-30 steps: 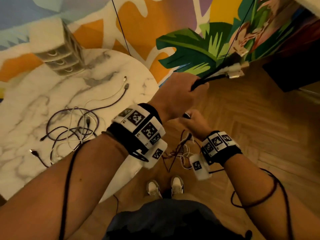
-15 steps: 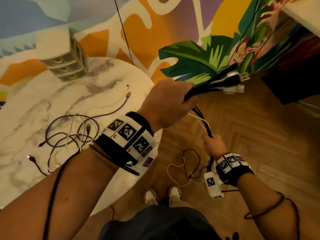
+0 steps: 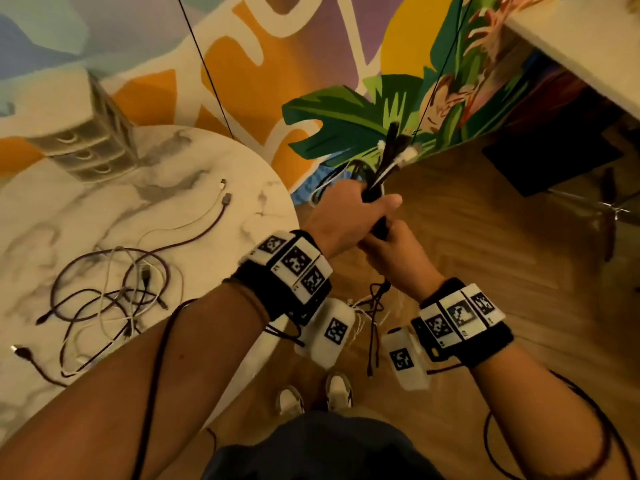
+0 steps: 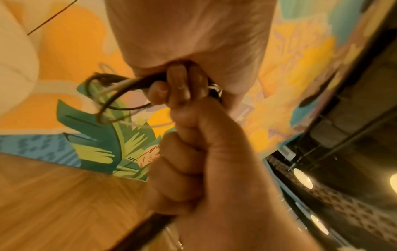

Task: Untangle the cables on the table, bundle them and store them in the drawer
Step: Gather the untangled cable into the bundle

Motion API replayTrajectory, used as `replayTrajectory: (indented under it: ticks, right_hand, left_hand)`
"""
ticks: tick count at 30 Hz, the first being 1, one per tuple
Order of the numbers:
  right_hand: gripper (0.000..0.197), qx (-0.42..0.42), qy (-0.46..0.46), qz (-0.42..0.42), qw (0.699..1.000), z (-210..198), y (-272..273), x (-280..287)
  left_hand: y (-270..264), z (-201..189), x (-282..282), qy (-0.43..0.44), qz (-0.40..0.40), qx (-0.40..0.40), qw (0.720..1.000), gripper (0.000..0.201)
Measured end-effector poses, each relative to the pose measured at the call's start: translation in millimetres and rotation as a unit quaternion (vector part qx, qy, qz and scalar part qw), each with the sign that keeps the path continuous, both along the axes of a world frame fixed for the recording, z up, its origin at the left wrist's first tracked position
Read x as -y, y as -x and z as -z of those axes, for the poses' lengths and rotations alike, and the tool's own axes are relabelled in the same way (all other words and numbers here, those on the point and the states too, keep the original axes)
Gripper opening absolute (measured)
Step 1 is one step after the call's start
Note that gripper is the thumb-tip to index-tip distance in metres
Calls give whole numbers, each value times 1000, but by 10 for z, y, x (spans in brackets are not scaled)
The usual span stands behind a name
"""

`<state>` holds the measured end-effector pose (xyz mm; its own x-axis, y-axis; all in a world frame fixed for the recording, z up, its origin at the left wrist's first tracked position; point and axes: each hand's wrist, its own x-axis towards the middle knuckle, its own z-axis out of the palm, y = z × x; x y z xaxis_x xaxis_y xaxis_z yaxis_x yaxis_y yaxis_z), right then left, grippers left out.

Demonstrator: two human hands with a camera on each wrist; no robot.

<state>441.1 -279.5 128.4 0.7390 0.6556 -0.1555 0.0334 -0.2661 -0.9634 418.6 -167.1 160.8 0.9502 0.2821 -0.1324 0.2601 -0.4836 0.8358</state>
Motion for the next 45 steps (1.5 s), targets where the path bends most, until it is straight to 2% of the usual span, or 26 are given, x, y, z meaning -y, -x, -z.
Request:
replayTrajectory:
  ticks: [2,3,6,8,10,14,18,23,26,31,34,35,36,37,39,40,43,45]
  right_hand:
    - [36,-22,-19,23,999,163,-33,-25]
    - [39,-26,1,29,999,292,-67,-7]
    - [44,-38,114,38,992,729,-144,127]
    - [38,-72,182,61,979,1035,-194,247]
    - [34,-90,242,70,963,1299,-240,294]
    - [40,-106,341,41,933,1624,-258,242]
    - [32,-67,425,-18,902,1749,-376,88]
    - [39,-69,433,18,899,1800,-531,43]
    - [37,-136,400,47,905,1876,-519,62]
    - [37,-170,336,174,910,1852,-721,-2]
    - [30,-159,253,266,917,1725,-879,-95]
    - [24,-133,230,291,919,1698,-909,-111]
    - [21,-111,232,287,923,1674,-911,-126]
    - [21,-74,254,249,932,1728,-904,-122]
    - [21,-34,331,129,934,1787,-842,-61]
    - [24,-30,373,65,925,1815,-816,-20]
    - [46,-9,436,-62,898,1713,-752,16]
    - [62,61,415,-114,900,1526,-706,-86]
  left_hand:
    - [-23,-118,30,-9,6,56,998,32]
    - [-24,-188,39,-23,9,85,996,32]
    - [-32,-398,-48,-79,4,156,985,29]
    - [-36,-524,-166,-107,-11,186,977,30]
    - [-29,-579,-273,-129,-25,200,971,26]
    - [5,-541,-382,-155,-38,207,965,17]
    - [65,-469,-449,-184,-37,198,962,24]
    - [103,-621,-574,-210,-61,247,944,24]
    - [118,-639,-647,-218,-68,252,940,25]
    - [109,-581,-731,-207,-91,252,941,25]
    - [78,-672,-793,-201,-99,258,940,23]
    - [62,-699,-808,-199,-104,264,938,22]
    - [44,-718,-821,-198,-110,269,936,20]
    - [30,-728,-827,-196,-115,272,935,19]
    - [5,-706,-819,-189,-116,275,936,21]
    - [-4,-684,-804,-185,-112,276,937,24]
    - [-44,-567,-713,-160,-98,272,944,26]
    - [-83,-449,-636,-152,-91,253,951,25]
